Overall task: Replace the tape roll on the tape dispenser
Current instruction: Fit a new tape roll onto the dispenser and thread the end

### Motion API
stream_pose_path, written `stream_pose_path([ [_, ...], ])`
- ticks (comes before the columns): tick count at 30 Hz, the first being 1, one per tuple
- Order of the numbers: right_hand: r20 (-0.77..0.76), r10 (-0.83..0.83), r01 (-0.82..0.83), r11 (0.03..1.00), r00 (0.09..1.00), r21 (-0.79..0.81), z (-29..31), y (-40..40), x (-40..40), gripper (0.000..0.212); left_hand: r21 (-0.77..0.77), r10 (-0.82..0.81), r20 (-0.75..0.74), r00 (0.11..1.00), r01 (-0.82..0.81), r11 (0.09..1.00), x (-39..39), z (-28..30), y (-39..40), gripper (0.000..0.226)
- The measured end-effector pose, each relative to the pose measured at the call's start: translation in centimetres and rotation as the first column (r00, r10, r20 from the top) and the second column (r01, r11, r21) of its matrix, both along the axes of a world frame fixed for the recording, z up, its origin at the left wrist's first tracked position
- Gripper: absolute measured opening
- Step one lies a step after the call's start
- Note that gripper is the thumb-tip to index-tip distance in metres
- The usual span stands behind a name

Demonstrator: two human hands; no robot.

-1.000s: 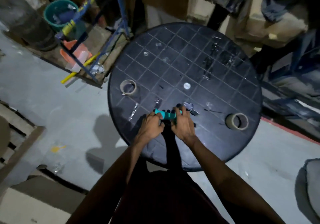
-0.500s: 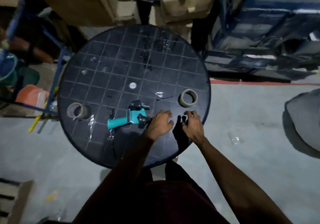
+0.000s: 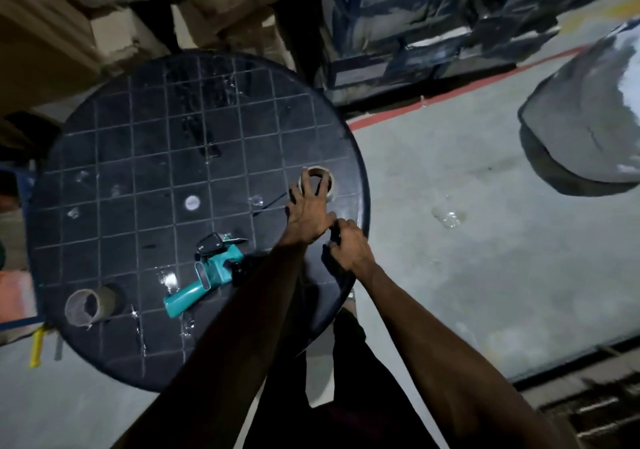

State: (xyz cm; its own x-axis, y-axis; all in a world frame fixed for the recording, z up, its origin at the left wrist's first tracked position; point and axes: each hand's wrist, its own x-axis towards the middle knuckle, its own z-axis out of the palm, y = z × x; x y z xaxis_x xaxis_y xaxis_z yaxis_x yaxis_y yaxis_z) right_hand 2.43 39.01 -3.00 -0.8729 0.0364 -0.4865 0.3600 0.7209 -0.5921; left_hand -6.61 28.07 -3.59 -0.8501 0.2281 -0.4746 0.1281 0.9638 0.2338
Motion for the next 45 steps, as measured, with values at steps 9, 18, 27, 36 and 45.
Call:
stream_pose_path([
  [9, 0.059, 0.084, -0.087, 0.995, 0.995, 0.054, -0.4, -0.1, -0.3, 0.038, 0.012, 0.092, -0.055, 0.994, -0.092, 0.996, 0.4, 0.9, -1.8, 0.093],
  [18, 0.128, 0.177, -0.184, 0.982, 0.976, 0.044, 0.3, -3.9, 2.5, 0.029, 0.072, 0.161, 0.136, 0.978, -0.171, 0.983, 10.5, 1.7, -7.0, 0.093],
  [27, 0.064, 0.000, 0.026, 0.910, 0.998, -0.413, 3.1, -11.2, 5.0, 0.027, 0.377, 0.599, 0.181, 0.780, -0.618, 0.690, 17.4, 5.8, -18.0, 0.096],
  [36, 0.083, -0.139, 0.161, 0.785, 0.987, -0.598, 6.4, -19.6, 7.9, 0.032, 0.434, 0.471, -0.066, 0.880, -0.399, 0.807, 18.7, 9.6, -25.8, 0.105],
  [45, -0.173, -0.003, -0.059, 0.935, 0.985, -0.349, 6.5, -21.5, 9.8, 0.029, 0.229, 0.170, -0.194, 0.966, -0.124, 0.966, 20.4, 9.3, -29.3, 0.095],
])
